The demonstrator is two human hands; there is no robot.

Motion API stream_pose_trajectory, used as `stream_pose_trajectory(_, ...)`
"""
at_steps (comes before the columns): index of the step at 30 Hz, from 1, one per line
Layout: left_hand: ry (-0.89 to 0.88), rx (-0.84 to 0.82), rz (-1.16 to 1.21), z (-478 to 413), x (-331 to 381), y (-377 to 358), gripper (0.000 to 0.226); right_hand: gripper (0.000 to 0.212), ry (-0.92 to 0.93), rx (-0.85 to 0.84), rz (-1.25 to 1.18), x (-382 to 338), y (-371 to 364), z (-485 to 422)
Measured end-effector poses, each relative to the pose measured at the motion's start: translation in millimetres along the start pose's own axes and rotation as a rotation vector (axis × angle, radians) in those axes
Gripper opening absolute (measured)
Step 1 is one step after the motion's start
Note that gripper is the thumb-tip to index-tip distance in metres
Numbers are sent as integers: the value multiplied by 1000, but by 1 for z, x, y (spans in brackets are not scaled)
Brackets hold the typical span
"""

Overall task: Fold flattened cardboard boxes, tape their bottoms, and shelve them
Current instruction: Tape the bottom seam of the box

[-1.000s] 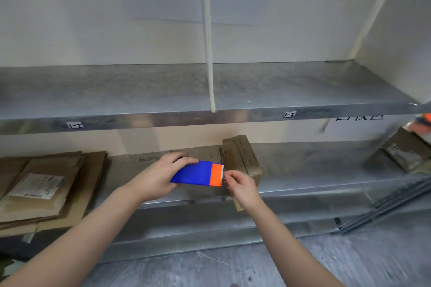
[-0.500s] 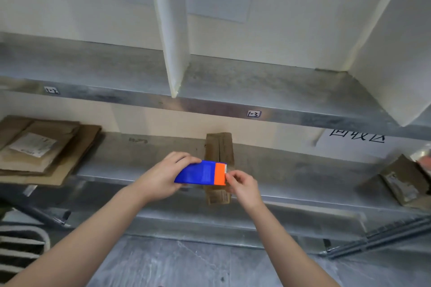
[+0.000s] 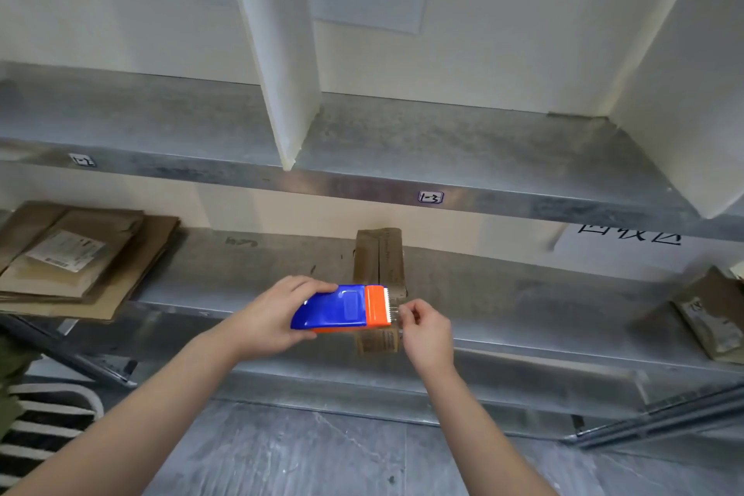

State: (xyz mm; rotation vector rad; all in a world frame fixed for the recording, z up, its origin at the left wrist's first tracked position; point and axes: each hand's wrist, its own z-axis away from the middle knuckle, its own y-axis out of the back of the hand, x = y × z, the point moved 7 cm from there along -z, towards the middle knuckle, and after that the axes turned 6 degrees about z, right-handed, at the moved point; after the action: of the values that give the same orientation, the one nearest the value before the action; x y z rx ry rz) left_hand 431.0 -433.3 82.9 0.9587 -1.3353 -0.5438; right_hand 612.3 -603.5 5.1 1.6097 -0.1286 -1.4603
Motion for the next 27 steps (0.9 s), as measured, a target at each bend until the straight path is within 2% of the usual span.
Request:
stream_pose_trajectory(4,74,3,-30,15,-34,28,73,20,-114,41,75,29,22,-21)
stream_pose_trajectory(9,131,-2,-32,10,-54,33,72,16,-100,13,124,24,24,-44)
stream_pose_trajectory(17,189,-41,-30,1,-78,25,71,22,-126,-103,217,22,4,-60)
stream_pose_trajectory(27,162,-89,-95,-25,-75,0,71,12,-194,-137,135,26,-16,-64)
